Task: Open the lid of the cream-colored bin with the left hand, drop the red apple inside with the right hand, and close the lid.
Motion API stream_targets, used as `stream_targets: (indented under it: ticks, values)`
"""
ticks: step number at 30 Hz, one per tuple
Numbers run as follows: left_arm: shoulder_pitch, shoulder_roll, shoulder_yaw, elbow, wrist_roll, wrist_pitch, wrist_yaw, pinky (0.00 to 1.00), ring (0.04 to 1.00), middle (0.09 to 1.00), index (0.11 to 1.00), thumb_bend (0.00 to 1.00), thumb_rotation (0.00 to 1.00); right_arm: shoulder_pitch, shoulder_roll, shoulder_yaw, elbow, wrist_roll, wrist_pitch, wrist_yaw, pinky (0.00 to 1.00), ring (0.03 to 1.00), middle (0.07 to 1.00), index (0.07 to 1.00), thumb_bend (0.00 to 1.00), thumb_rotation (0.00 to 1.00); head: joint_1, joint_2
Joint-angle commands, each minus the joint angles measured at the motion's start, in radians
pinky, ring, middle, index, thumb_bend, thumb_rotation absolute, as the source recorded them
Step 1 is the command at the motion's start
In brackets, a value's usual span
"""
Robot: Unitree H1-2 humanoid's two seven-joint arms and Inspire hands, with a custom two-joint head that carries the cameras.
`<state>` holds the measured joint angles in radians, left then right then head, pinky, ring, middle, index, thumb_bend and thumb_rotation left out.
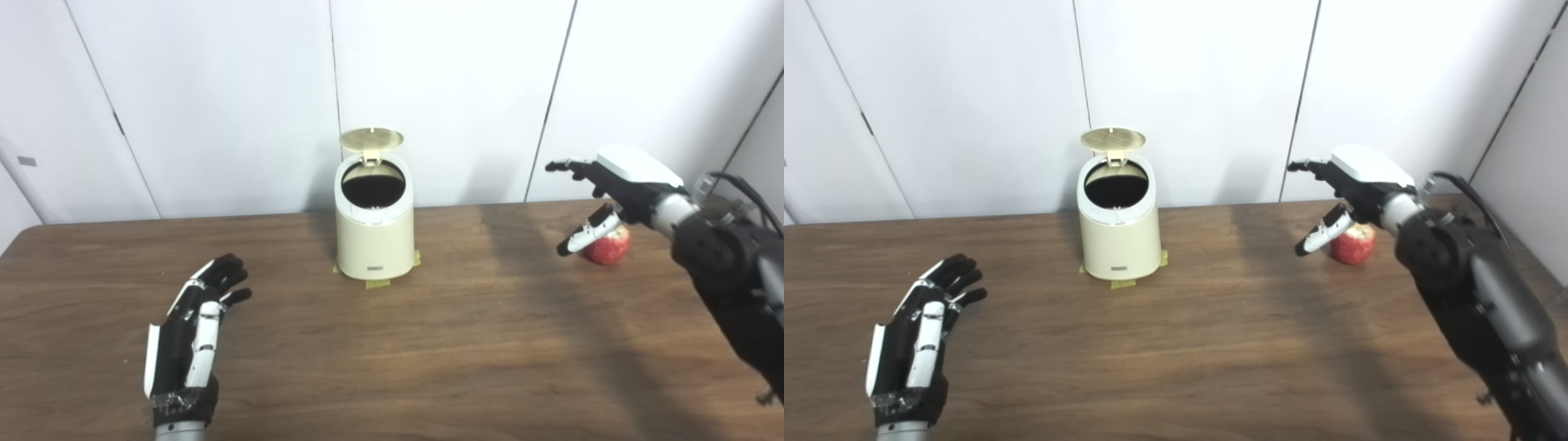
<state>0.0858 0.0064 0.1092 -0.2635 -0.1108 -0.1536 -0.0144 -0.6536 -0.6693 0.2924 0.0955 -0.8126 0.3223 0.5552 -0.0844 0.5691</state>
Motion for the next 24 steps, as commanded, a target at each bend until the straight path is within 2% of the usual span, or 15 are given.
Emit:
stream_targets:
  ticks: [1,5,10,13,15,17,19,22,24]
  values:
    - [0.051,-0.009,0.0,-0.02,0.001,-0.007,0.01,0.73,0.795,0.8,0.778,0.16,0.7,-0.069,-0.025,0.006,0.056,-0.032,-0.017,-0.023,0.69,0.935,0.947,0.872,1.0,0.31,0.002,0.0]
    - [0.05,-0.014,0.0,-0.02,0.003,-0.008,0.021,0.74,0.802,0.803,0.777,0.16,0.7,-0.1,-0.013,0.02,0.169,-0.023,-0.031,-0.032,0.69,0.929,0.96,0.864,1.0,0.29,0.009,0.0]
    - [0.046,-0.021,0.001,-0.033,0.015,0.0,0.042,0.72,0.793,0.794,0.768,0.16,0.7,-0.146,0.001,0.071,0.309,-0.038,-0.023,-0.009,0.77,0.96,0.986,0.888,1.0,0.3,0.022,0.0]
    - [0.048,-0.018,-0.002,-0.033,0.023,-0.015,0.047,0.71,0.788,0.788,0.762,0.17,0.7,-0.168,0.004,0.113,0.392,-0.053,-0.046,-0.021,0.73,0.958,0.976,0.881,1.0,0.31,0.027,0.0]
    - [0.051,-0.017,-0.006,-0.037,0.028,-0.016,0.048,0.71,0.788,0.789,0.762,0.17,0.7,-0.175,0.008,0.121,0.415,-0.048,-0.034,-0.013,0.77,0.978,0.988,0.884,1.0,0.31,0.029,0.001]
    - [0.056,-0.02,-0.007,-0.047,0.024,-0.005,0.051,0.71,0.788,0.791,0.763,0.18,0.69,-0.18,0.019,0.125,0.436,-0.044,0.005,0.013,0.82,0.991,0.995,0.89,1.0,0.31,0.032,0.004]
    - [0.058,-0.023,-0.008,-0.052,0.021,-0.004,0.054,0.7,0.784,0.79,0.762,0.17,0.7,-0.187,0.026,0.132,0.471,-0.044,0.007,0.007,0.86,0.999,0.999,0.894,1.0,0.31,0.035,0.006]
    - [0.062,-0.017,-0.014,-0.05,0.03,-0.016,0.05,0.7,0.786,0.791,0.765,0.17,0.72,-0.186,0.028,0.148,0.502,-0.047,-0.021,-0.02,0.8,0.974,0.994,0.885,1.0,0.3,0.044,0.009]
    - [0.065,-0.016,-0.018,-0.048,0.04,-0.027,0.05,0.7,0.784,0.784,0.757,0.17,0.68,-0.183,0.028,0.151,0.519,-0.038,-0.043,-0.039,0.78,0.952,0.979,0.879,1.0,0.3,0.047,0.011]
